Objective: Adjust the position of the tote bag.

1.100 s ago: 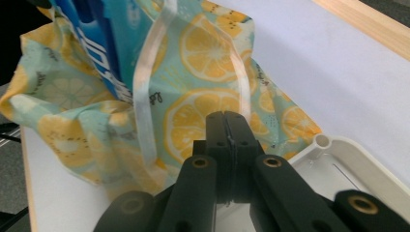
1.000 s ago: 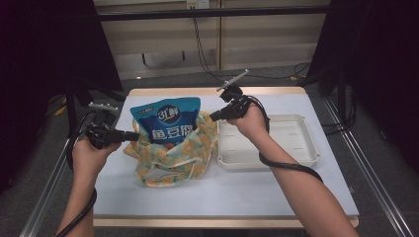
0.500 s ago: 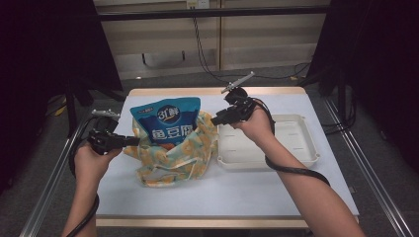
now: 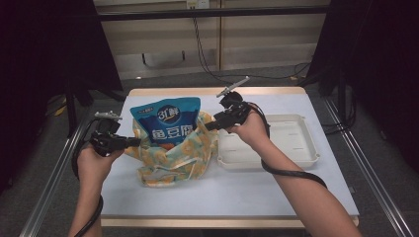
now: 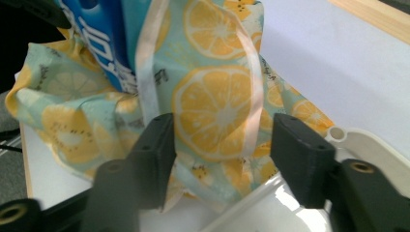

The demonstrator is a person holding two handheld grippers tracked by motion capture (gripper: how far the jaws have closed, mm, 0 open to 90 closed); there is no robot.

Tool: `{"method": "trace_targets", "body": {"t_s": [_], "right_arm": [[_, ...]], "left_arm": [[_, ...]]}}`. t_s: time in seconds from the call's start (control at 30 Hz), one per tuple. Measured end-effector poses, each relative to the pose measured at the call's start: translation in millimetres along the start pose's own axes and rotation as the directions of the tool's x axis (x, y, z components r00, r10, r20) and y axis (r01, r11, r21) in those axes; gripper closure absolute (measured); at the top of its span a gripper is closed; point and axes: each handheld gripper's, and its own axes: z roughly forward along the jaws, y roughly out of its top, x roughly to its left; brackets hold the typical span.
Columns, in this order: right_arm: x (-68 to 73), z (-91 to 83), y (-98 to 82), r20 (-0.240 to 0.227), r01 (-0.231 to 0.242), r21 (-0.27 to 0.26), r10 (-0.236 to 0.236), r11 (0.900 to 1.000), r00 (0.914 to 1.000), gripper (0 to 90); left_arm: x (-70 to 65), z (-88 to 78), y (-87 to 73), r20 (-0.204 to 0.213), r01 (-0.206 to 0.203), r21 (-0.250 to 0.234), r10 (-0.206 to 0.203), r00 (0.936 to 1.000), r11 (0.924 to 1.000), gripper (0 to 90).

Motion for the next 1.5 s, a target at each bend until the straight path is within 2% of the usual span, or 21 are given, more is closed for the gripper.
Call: {"method": "trace_targets", "body": {"t_s": [0.1,0.17,0.2,0.27,0.37,0.5,0.63,0.73,0.83,0.97,1.1,1.2,1.23,1.3,1.43,1.5], "right_arm": [[-2.9,6.3,1.2,-0.017,-0.009,-0.005,0.009,1.0,0.9998,66.7],[-4.5,10.4,1.3,-0.025,-0.013,-0.005,0.013,1.0,0.9996,73.8],[-6.0,13.1,0.6,-0.038,-0.017,-0.005,0.017,1.0,0.9991,78.6],[-8.1,16.4,-0.7,-0.049,-0.025,-0.005,0.025,1.0,0.9985,85.0],[-10.4,19.7,-2.5,-0.053,-0.031,0.007,0.032,0.999,0.9981,89.8],[-11.3,20.8,-3.8,-0.043,-0.022,0.029,0.023,0.999,0.9988,90.0],[-7.8,15.2,-4.8,-0.044,-0.013,0.021,0.014,1.0,0.9989,90.0],[-5.1,12.7,-6.2,-0.034,0.024,0.042,-0.023,0.999,0.9992,90.0],[-4.0,11.4,-6.6,-0.022,0.016,0.034,-0.015,0.999,0.9996,90.0],[-6.4,17.6,-9.4,-0.016,0.003,0.062,-0.002,0.998,0.9999,90.0],[-7.9,29.2,-17.6,-0.01,-0.033,0.085,0.034,0.996,0.9994,90.0],[-11.7,38.5,-25.0,-0.001,-0.04,0.106,0.04,0.994,0.9992,90.0],[-13.1,41.3,-27.3,0.0,-0.044,0.115,0.044,0.992,0.999,90.0],[-15.7,45.9,-31.6,0.001,-0.057,0.125,0.058,0.991,0.9983,90.0],[-17.5,47.7,-35.1,-0.002,-0.059,0.123,0.06,0.991,0.9982,90.0],[-16.7,44.7,-34.6,0.002,-0.056,0.116,0.056,0.992,0.9984,89.8]], "left_arm": [[0.7,1.4,-0.4,0.02,0.007,0.0,-0.007,0.9998,1.0,89.0],[0.4,2.9,-1.5,0.003,0.003,0.002,-0.003,1.0,1.0,88.9],[1.3,3.4,-1.9,0.014,0.002,0.005,-0.002,0.9999,1.0,88.9],[0.6,5.0,-2.9,0.007,0.01,0.003,-0.01,0.9999,0.9999,88.9],[0.4,6.4,-3.5,0.0,0.005,0.003,-0.005,1.0,1.0,88.9],[0.4,7.8,-3.6,0.005,0.002,0.0,-0.002,1.0,1.0,88.9],[-0.7,8.4,-3.8,0.005,-0.001,0.01,0.001,1.0,1.0,88.9],[-0.8,8.3,-4.1,0.0,-0.004,0.003,0.004,1.0,1.0,88.9],[-1.9,9.1,-4.3,-0.005,-0.002,-0.003,0.002,1.0,1.0,88.9],[2.5,10.1,-7.3,0.016,0.009,-0.001,-0.009,0.9998,1.0,88.9],[5.6,14.7,-10.6,0.01,0.027,-0.005,-0.027,0.9996,0.9996,88.9],[6.0,18.5,-11.1,0.008,0.028,0.005,-0.028,0.9996,0.9996,88.9],[6.8,19.0,-11.0,0.004,0.016,0.019,-0.016,0.9999,0.9997,89.0],[6.3,21.4,-11.5,0.004,0.027,0.016,-0.027,0.9996,0.9995,89.0],[6.1,22.8,-11.7,0.002,0.013,0.029,-0.013,0.9999,0.9995,89.0],[4.5,23.6,-11.8,0.001,0.02,0.026,-0.02,0.9998,0.9995,89.0]]}}
